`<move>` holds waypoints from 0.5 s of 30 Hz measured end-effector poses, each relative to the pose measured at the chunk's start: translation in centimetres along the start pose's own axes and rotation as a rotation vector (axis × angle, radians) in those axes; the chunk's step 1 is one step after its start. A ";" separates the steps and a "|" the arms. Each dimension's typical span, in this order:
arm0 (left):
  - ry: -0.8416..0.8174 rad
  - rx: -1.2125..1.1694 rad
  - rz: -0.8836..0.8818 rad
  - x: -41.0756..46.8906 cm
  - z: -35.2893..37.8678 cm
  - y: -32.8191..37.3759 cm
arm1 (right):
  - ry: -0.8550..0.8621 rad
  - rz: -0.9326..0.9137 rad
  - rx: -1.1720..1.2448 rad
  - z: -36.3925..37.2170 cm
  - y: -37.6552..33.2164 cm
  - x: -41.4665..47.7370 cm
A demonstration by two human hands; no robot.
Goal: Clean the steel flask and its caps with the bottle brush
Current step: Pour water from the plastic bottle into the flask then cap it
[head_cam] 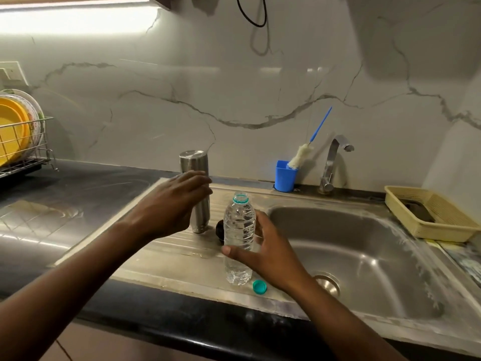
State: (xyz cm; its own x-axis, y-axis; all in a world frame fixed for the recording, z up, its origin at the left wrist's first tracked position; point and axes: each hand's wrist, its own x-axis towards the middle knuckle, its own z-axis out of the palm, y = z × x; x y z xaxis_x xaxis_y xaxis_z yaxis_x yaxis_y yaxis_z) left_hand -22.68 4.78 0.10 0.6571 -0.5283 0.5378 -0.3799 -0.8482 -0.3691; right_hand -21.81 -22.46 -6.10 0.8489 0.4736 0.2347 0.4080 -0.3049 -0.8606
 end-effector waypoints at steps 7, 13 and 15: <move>-0.527 0.772 0.305 3.0 1.8 -1.9 | 0.127 -0.028 0.069 0.6 -1.1 0.5; -0.609 0.919 0.306 3.7 3.2 -2.8 | 0.120 -0.055 0.046 0.3 -1.5 0.0; -0.567 0.886 0.297 3.6 3.5 -3.4 | 0.126 -0.068 0.056 -0.2 -2.0 -0.2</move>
State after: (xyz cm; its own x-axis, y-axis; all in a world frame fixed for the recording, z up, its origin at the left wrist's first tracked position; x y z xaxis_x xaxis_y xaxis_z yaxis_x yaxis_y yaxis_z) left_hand -16.76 5.91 0.60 0.9075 -0.4201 -0.0066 -0.1186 -0.2409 -0.9633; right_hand -22.74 -22.16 -4.36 0.8568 0.3832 0.3450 0.4496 -0.2275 -0.8638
